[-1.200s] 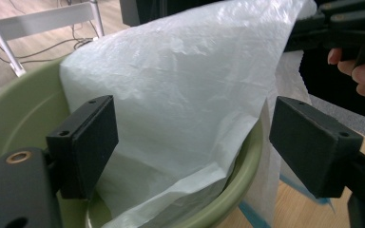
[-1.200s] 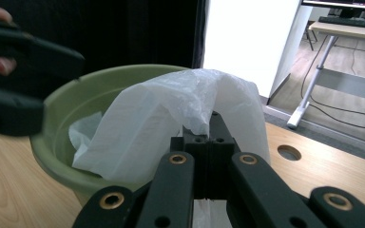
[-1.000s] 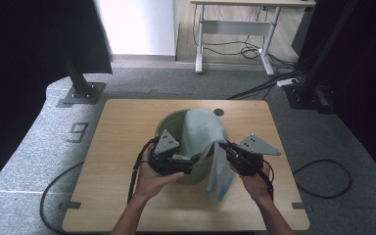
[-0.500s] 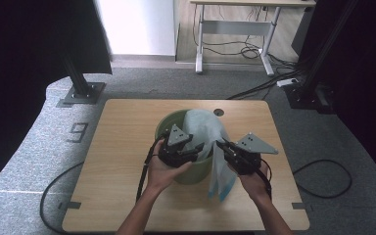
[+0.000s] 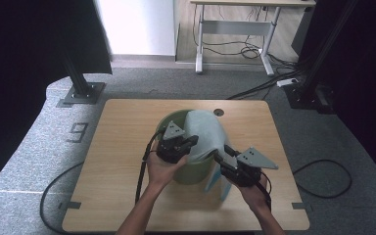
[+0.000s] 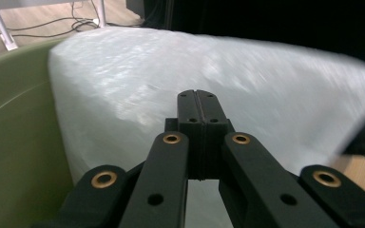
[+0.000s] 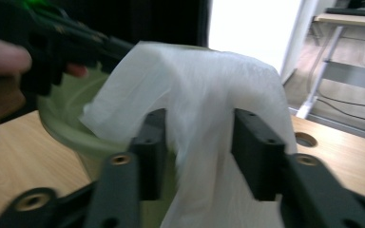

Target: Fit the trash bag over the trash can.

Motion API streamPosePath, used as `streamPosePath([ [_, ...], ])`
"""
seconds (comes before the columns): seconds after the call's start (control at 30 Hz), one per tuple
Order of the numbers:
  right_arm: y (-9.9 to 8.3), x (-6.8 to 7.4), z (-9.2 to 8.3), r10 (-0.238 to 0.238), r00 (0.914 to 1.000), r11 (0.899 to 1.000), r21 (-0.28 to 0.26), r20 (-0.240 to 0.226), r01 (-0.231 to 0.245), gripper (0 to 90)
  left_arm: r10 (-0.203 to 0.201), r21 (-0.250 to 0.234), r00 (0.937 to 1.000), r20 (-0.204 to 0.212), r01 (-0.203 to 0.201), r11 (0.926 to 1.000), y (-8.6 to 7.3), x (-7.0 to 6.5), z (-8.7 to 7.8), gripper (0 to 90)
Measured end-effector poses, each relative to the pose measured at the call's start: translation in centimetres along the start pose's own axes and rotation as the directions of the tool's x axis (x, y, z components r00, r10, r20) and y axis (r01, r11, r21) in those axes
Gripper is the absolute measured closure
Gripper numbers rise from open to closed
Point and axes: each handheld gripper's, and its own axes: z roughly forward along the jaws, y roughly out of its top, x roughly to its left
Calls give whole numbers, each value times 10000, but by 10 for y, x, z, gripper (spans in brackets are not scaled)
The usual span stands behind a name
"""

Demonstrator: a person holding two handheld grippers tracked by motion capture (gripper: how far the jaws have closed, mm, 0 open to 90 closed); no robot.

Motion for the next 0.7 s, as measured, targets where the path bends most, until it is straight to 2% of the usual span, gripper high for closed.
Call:
streamPosePath([
  [0.13, -16, 3, -3, 154, 9997, 9999, -17, 181, -154, 460, -102, -37, 9999, -37, 102, 9999, 0, 3, -2, 897],
  [0.17, -18, 3, -3, 203, 9997, 9998, -30, 148, -203, 475, -104, -24, 9999, 3, 104, 9999, 0, 3, -2, 897],
  [0.27, -22, 1, -4, 225, 9997, 9997, -120, 79, -224, 632, 8, -89, 9999, 148, -7, 10000, -1, 1, -5, 884],
  [0.37, -13, -4, -3, 130, 9999, 9999, -101, -36, -131, 805, 51, -176, 9987, 515, -42, 9998, -1, -2, -7, 788],
  [0.43, -5, -7, -1, 177, 9997, 9997, -169, -144, -180, 857, 188, -177, 9969, 762, -175, 9997, -1, -5, -8, 717],
  [0.5, 5, -10, 0, 197, 9997, 9995, -251, -159, -201, 877, 314, -198, 9968, 731, -300, 9994, -2, -8, -10, 647],
  [0.7, 30, -14, 6, 350, 9994, 9992, -214, -86, -352, 881, 739, -407, 9918, 1041, -700, 9967, -4, -20, -13, 418],
])
